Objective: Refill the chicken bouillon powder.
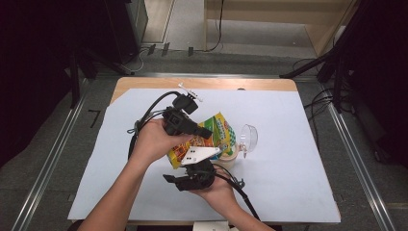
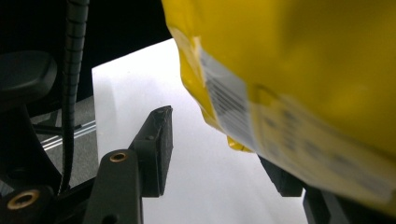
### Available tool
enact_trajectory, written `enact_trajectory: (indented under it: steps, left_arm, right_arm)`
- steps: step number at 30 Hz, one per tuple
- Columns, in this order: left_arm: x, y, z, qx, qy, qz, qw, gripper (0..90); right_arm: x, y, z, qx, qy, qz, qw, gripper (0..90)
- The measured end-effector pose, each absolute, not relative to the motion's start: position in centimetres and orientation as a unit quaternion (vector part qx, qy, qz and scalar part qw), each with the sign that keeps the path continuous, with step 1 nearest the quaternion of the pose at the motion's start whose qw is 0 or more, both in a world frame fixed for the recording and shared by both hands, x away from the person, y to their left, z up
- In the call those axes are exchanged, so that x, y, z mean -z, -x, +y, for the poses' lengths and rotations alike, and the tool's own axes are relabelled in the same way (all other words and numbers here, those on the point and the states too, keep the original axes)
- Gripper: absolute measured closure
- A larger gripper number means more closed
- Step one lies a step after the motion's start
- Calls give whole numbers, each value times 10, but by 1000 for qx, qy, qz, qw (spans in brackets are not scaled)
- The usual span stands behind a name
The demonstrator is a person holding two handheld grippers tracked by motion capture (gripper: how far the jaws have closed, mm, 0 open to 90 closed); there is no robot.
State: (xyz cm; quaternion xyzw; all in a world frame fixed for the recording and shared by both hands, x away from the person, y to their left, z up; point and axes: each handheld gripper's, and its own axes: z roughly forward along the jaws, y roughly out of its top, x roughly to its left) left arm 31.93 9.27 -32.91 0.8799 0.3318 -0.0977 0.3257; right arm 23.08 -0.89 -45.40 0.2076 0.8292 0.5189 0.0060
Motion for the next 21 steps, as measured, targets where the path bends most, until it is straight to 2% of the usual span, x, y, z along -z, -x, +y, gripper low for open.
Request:
enact_trajectory:
  steps: [7, 11, 21]
  left_arm:
    - [330, -319, 101, 101, -878, 335, 326, 899]
    - [328, -316, 106, 99, -878, 335, 327, 898]
    - [330, -319, 117, 98, -876, 338, 329, 891]
  right_arm:
    - [457, -232, -13, -516, -208, 831, 9, 495]
    - [458, -230, -13, -512, -187, 838, 32, 499]
    - [459, -233, -20, -514, -197, 834, 32, 498]
